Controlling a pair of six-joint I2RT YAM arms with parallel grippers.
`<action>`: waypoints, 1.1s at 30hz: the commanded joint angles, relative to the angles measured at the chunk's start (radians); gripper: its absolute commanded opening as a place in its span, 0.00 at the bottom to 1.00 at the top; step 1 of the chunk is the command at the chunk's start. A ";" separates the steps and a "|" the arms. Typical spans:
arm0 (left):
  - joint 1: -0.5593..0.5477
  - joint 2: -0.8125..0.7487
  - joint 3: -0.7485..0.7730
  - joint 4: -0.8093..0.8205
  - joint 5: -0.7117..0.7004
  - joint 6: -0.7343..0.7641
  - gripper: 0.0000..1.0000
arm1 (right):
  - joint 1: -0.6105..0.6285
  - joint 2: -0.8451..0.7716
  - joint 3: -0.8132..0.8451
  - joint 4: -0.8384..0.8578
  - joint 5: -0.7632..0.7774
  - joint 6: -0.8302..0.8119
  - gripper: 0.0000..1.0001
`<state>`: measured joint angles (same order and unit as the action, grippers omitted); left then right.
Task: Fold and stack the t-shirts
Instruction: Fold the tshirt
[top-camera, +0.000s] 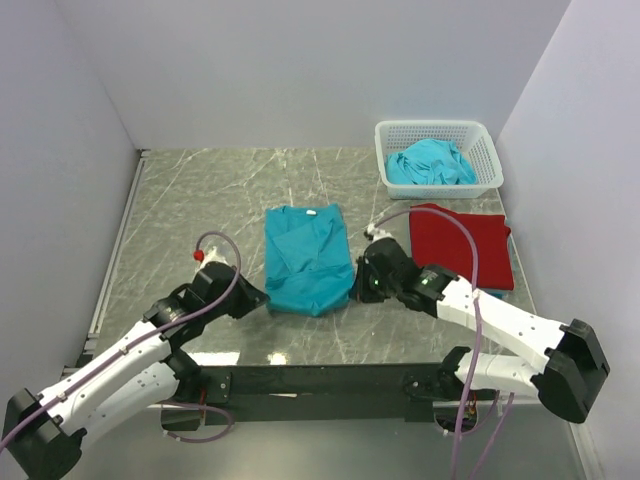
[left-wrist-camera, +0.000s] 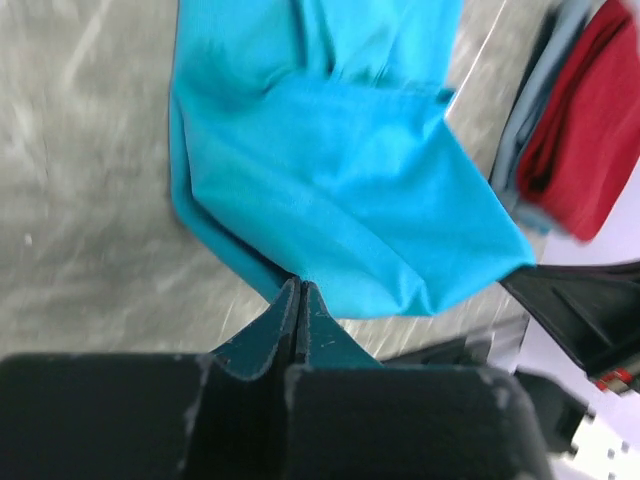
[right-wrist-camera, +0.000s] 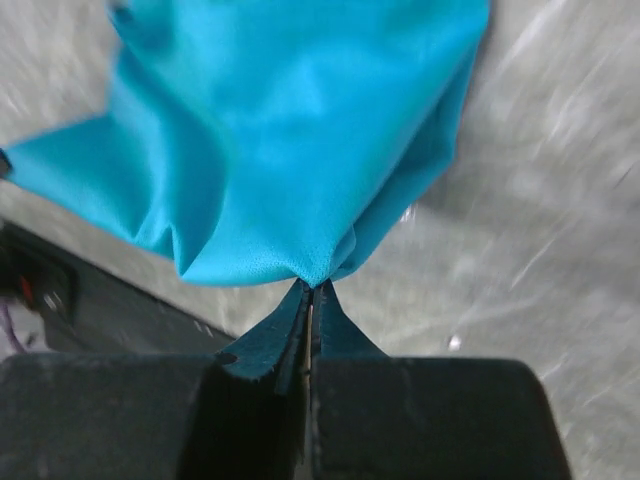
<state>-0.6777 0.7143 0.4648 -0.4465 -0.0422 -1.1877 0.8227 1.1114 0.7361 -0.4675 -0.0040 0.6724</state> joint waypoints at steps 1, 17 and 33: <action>-0.003 0.023 0.101 0.031 -0.146 0.043 0.01 | -0.040 -0.015 0.100 0.038 0.079 -0.063 0.00; 0.066 0.306 0.360 0.129 -0.279 0.234 0.00 | -0.177 0.117 0.325 0.096 0.062 -0.169 0.00; 0.228 0.467 0.477 0.239 -0.193 0.312 0.00 | -0.275 0.297 0.482 0.150 -0.040 -0.224 0.00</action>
<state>-0.4713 1.1633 0.8936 -0.2714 -0.2619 -0.9066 0.5701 1.3808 1.1610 -0.3592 -0.0029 0.4755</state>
